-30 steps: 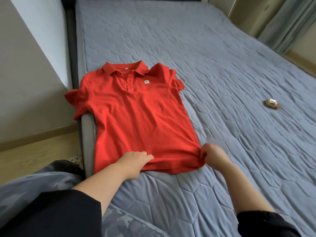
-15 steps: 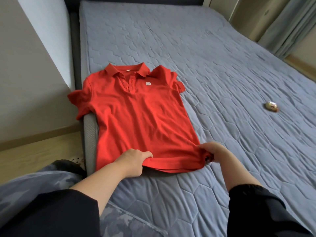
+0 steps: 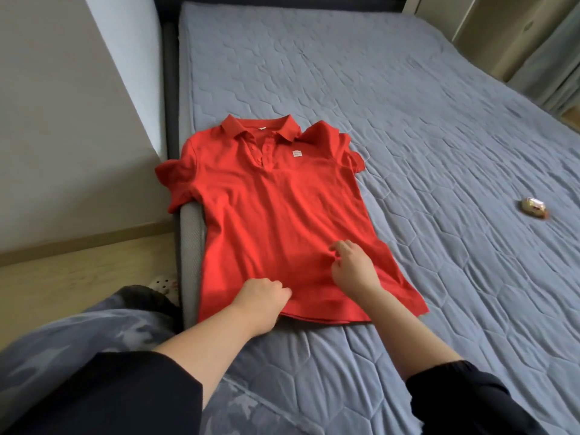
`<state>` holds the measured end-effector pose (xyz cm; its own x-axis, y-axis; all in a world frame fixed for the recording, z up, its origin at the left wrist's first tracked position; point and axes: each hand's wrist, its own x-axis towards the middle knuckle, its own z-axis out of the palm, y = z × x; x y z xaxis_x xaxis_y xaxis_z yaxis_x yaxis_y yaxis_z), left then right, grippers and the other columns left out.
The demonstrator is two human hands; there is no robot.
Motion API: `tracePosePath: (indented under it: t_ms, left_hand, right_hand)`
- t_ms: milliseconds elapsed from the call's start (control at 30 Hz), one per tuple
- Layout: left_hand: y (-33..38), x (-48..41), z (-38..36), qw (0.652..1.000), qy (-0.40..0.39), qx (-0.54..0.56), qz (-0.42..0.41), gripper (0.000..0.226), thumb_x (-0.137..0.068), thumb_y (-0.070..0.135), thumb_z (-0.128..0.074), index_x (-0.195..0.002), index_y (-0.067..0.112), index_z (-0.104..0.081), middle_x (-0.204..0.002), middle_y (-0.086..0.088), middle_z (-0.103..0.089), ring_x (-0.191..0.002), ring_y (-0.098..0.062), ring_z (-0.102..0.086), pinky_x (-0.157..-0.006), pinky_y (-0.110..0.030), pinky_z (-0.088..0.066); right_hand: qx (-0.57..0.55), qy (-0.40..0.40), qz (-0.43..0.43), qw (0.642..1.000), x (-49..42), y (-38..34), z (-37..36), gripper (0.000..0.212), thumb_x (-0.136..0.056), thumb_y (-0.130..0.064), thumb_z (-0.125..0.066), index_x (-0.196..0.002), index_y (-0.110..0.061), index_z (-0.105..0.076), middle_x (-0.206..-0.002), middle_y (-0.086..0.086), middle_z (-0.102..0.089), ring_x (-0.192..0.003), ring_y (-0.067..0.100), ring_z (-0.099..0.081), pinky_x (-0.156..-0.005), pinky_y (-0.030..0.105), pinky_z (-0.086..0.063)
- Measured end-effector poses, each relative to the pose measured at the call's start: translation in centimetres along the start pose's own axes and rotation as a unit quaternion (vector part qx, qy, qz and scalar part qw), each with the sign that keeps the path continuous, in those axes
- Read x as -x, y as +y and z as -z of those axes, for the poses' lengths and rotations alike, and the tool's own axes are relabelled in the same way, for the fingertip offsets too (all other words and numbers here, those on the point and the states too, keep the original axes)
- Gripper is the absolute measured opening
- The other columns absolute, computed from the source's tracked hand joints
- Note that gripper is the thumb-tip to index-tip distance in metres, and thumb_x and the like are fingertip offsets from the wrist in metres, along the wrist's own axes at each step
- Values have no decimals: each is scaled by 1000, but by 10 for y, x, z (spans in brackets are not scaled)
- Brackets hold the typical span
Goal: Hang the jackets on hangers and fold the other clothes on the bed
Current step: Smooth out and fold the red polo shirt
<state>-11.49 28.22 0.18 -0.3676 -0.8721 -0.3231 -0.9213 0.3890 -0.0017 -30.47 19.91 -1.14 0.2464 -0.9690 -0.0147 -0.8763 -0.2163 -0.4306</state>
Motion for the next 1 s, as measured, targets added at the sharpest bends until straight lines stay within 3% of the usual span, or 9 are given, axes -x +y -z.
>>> tracePosePath:
  t_ms: [100,167,300,467,567,667,733,900,1000]
  left_hand:
    - [-11,11,2,994,21,15,106,31,-84,6,-47,-113,15,-54,-113,-6,-62,-107,-29,-61,-80,-33,-47]
    - [-21,21,4,988,31,38,146,28,-85,8,-46,-110,16,-55,-112,-6,-64,-106,-30,-61,-79,-33,-46]
    - [-31,36,4,978,105,68,166,28,-81,3,-47,-105,14,-57,-108,-5,-57,-104,-27,-55,-76,-36,-45]
    - [-52,35,15,962,251,32,107,41,-35,-9,-67,-69,12,-58,-74,-6,-49,-64,-27,-51,-47,-33,-41]
    - [-54,41,20,977,146,136,81,32,-57,-8,-60,-82,12,-60,-88,-6,-59,-84,-28,-56,-64,-33,-44]
    - [-51,47,10,967,-137,210,48,43,-73,-6,-46,-108,13,-64,-110,-9,-64,-101,-28,-59,-77,-30,-46]
    - [-48,47,5,951,-224,213,21,49,-75,-7,-43,-117,11,-61,-118,-9,-62,-106,-28,-58,-81,-30,-47]
    - [-52,42,7,956,-235,174,27,47,-77,-5,-46,-118,14,-61,-119,-9,-61,-105,-28,-58,-80,-30,-47]
    - [-59,43,10,977,-123,131,112,21,-75,1,-49,-84,17,-59,-103,-8,-63,-99,-30,-59,-72,-29,-44]
  right_hand:
    - [-52,-204,49,976,9,-38,-4,14,-87,-23,-59,-88,-10,-66,-87,7,-68,-80,23,-58,-74,32,-44]
    - [-26,-287,97,953,20,-57,-7,33,-82,-46,-65,-94,-15,-59,-91,0,-61,-83,16,-53,-76,30,-41]
    - [149,-186,226,945,32,-62,-29,48,-69,-33,-69,-108,-15,-47,-107,3,-51,-100,25,-51,-82,38,-45]
    - [99,-31,280,954,27,-60,-23,32,-58,-26,-66,-84,-13,-51,-85,7,-51,-72,32,-53,-55,39,-46]
    - [67,-85,238,965,28,-61,-13,38,-63,-12,-48,-101,-11,-54,-91,9,-57,-78,35,-57,-62,39,-46]
    - [77,-258,186,945,28,-61,-9,43,-75,-7,-54,-116,-16,-48,-100,7,-64,-92,32,-60,-74,35,-45]
    - [128,-331,202,913,28,-63,-10,34,-80,-10,-56,-113,-19,-54,-108,7,-65,-100,29,-60,-77,30,-41]
    - [181,-402,184,878,19,-73,-14,44,-84,-10,-49,-126,-22,-57,-127,4,-60,-116,26,-55,-92,29,-43]
    - [207,-422,179,864,14,-78,-20,36,-83,-11,-48,-116,-16,-62,-117,10,-63,-108,31,-59,-87,34,-48]
